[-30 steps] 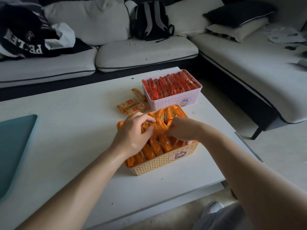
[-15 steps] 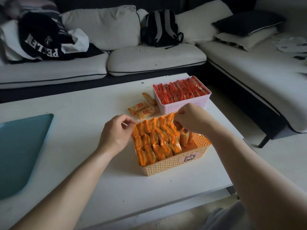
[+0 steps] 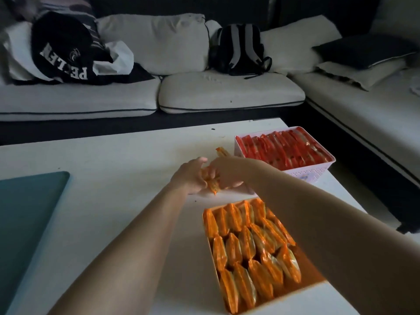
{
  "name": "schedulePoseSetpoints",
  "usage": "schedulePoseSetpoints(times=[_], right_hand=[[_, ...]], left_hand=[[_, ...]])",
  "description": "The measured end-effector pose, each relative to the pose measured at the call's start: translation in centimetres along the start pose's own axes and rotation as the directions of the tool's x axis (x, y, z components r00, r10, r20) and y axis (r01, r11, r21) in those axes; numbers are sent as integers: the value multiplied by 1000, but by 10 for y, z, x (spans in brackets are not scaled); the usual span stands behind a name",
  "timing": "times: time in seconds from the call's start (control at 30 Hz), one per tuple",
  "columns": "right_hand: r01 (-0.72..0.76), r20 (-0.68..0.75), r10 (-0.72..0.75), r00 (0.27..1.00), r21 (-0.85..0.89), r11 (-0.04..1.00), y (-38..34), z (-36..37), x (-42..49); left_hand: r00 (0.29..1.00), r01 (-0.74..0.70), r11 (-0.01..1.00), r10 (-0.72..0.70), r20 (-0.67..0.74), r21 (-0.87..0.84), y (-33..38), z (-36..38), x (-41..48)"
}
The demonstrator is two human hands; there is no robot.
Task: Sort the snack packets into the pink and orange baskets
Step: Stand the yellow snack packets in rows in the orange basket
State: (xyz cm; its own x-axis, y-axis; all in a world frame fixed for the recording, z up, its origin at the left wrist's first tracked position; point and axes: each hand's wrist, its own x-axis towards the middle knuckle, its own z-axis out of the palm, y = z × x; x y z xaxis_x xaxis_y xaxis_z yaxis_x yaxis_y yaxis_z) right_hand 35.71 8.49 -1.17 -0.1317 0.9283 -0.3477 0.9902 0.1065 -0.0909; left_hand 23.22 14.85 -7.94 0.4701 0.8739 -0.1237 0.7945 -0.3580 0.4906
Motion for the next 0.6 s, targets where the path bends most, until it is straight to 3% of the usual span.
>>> schedulePoseSetpoints(times=[0.1, 0.23, 0.3, 0.4, 0.43, 0.5, 0.57, 0.6], right_hand=[[0, 97, 12, 995, -117, 993, 1, 12, 21], [-89, 99, 105, 990, -156, 984, 4, 29, 41], [-115, 71, 125, 990, -131, 985, 5, 25, 45], [-177, -109, 187, 976, 95, 980, 8, 4, 52], [-225, -170, 239, 956, 102, 969, 11, 2, 60], [-311, -186, 301, 935, -26, 950, 16, 3, 76], [-330, -45, 327, 944, -99, 939, 17, 12, 89], [-331, 31, 337, 941, -117, 936, 14, 16, 92]], left_hand=[[996, -88, 994, 85, 36, 64, -15, 14, 21], [986, -99, 978, 121, -115, 185, -34, 21, 30], [985, 4, 997, 8, -173, 72, -45, 18, 32], [961, 195, 948, -237, -146, -251, -55, 4, 28], [950, 231, 889, -294, -106, -396, -55, -1, 24], [913, 315, 667, -408, 23, -675, -49, -7, 19], [882, 386, 419, -429, 196, -822, -38, -11, 10], [876, 410, 350, -407, 258, -842, -33, -11, 8]])
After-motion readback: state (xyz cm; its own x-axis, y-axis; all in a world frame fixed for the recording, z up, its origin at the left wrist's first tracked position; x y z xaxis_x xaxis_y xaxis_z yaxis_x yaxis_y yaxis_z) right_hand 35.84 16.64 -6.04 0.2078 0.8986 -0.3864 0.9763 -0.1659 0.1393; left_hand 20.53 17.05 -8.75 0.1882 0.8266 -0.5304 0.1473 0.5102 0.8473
